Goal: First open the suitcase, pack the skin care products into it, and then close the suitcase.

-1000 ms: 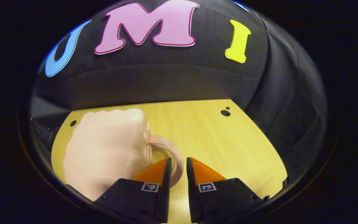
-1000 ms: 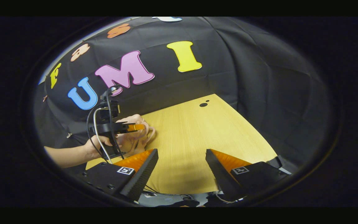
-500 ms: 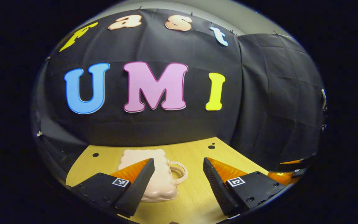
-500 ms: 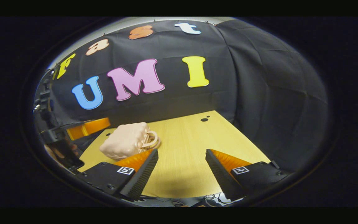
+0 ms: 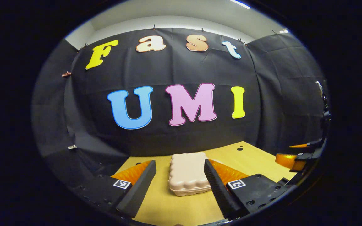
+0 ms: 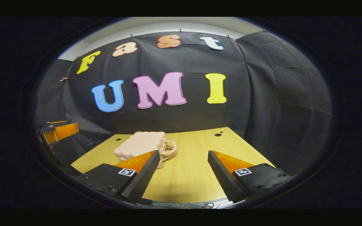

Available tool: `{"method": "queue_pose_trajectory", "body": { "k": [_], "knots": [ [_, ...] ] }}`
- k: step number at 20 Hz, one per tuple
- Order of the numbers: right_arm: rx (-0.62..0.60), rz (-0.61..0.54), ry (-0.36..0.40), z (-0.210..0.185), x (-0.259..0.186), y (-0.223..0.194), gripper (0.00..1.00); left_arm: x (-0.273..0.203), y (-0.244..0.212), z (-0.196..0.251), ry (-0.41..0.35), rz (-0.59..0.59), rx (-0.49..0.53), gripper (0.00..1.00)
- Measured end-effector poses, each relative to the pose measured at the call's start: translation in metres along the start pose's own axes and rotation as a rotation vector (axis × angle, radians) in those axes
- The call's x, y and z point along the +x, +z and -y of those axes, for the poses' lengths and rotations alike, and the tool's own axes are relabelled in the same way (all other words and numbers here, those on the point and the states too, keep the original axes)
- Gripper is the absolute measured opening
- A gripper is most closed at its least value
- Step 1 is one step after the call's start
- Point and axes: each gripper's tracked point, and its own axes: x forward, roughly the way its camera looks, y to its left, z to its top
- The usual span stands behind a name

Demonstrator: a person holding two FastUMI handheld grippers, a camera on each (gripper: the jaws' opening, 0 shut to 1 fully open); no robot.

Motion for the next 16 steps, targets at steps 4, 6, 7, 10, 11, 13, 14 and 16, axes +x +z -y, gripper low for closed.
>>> {"method": "queue_pose_trajectory", "body": {
  "k": [4,6,7,10,11,13,14,16],
  "knots": [
    [-0.016,0.026,0.015,-0.012,-0.002,0.012,0.98,-0.015,0.009,-0.011,0.023,0.036,-0.108,0.96],
    [-0.002,0.030,0.009,-0.012,-0.003,0.015,0.98,-0.014,0.010,-0.011,0.035,0.048,-0.109,0.96],
    [0.001,0.033,0.004,-0.010,-0.003,0.017,0.97,-0.012,0.010,-0.010,0.036,0.053,-0.104,0.96],
    [-0.020,0.059,-0.044,0.003,-0.006,0.027,0.97,-0.007,0.008,-0.004,0.045,0.045,-0.085,0.96],
    [-0.025,0.066,-0.060,0.007,-0.007,0.029,0.98,-0.006,0.007,-0.002,0.046,0.036,-0.078,0.96],
    [-0.027,0.068,-0.075,0.010,-0.008,0.027,0.97,-0.002,0.007,0.005,0.032,0.035,-0.079,0.96],
    [-0.030,0.064,-0.076,0.009,-0.009,0.024,0.97,-0.003,0.006,0.010,0.020,0.035,-0.079,0.96],
    [-0.044,0.057,-0.086,0.011,-0.010,0.023,0.97,-0.001,0.005,0.015,0.003,0.030,-0.067,0.96]
  ]
}}
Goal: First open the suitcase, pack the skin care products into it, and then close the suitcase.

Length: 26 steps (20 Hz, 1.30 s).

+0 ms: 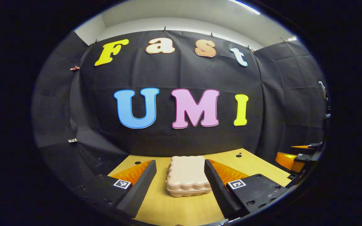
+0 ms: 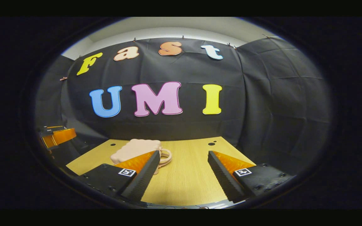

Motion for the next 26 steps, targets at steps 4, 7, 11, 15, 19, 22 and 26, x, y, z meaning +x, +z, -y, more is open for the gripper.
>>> {"method": "queue_pose_trajectory", "body": {
  "k": [4,7,11,15,19,22,26],
  "knots": [
    [-0.002,0.002,0.006,-0.001,-0.002,0.001,0.98,0.006,0.004,0.008,-0.023,0.019,-0.006,0.96],
    [-0.011,-0.012,0.021,-0.008,0.002,0.000,0.97,0.005,0.005,0.008,-0.017,0.024,-0.015,0.96],
    [-0.080,0.005,0.043,-0.018,0.002,0.007,0.98,0.004,0.002,0.002,-0.002,0.019,-0.031,0.92],
    [-0.101,0.014,0.068,-0.027,0.004,0.008,0.98,0.009,0.004,0.001,0.004,0.018,-0.057,0.96],
    [-0.088,-0.011,0.070,-0.031,0.006,0.002,0.98,0.013,0.001,-0.003,0.009,0.013,0.012,0.96],
    [-0.076,-0.007,0.060,-0.030,0.007,0.001,0.98,0.017,-0.002,0.005,-0.010,-0.003,-0.019,0.96],
    [-0.070,-0.005,0.047,-0.027,0.008,-0.001,0.98,0.025,-0.008,0.001,-0.017,-0.024,-0.013,0.96]
  ]
}}
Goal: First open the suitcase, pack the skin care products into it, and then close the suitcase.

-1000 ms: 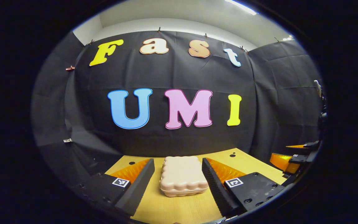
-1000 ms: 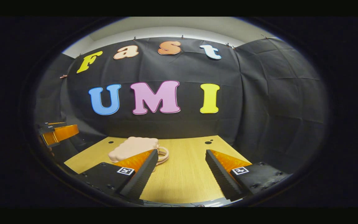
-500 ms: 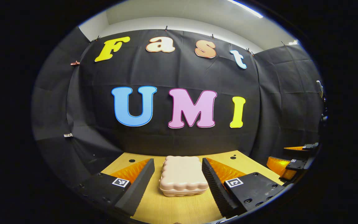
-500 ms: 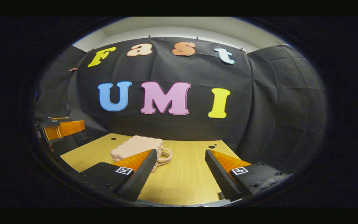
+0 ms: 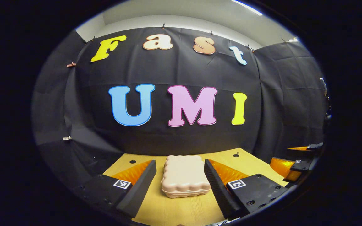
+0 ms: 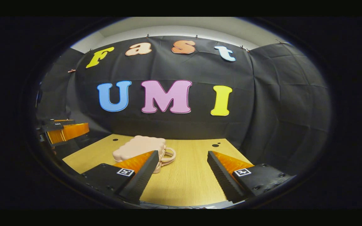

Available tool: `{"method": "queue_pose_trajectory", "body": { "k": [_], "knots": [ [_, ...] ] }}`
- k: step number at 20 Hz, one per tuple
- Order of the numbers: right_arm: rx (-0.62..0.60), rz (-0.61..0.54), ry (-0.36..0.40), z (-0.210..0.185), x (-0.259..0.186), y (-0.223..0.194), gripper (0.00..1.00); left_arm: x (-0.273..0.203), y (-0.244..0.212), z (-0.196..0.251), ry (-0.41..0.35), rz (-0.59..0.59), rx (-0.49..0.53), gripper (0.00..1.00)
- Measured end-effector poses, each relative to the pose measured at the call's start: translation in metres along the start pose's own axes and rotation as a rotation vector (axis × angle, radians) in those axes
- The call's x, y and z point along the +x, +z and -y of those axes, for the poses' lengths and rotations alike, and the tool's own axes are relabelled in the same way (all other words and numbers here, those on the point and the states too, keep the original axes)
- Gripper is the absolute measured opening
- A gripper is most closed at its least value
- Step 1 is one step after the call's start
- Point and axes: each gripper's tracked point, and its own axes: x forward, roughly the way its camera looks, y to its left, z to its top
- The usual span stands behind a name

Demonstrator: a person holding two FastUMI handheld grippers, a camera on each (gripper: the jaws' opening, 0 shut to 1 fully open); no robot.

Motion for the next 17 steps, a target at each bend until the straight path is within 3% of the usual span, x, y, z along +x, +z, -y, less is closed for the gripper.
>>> {"method": "queue_pose_trajectory", "body": {
  "k": [17],
  "knots": [
    [0.047,0.001,-0.056,0.011,0.003,-0.004,0.99,0.015,0.013,0.001,-0.002,0.026,0.008,0.96]
  ]
}}
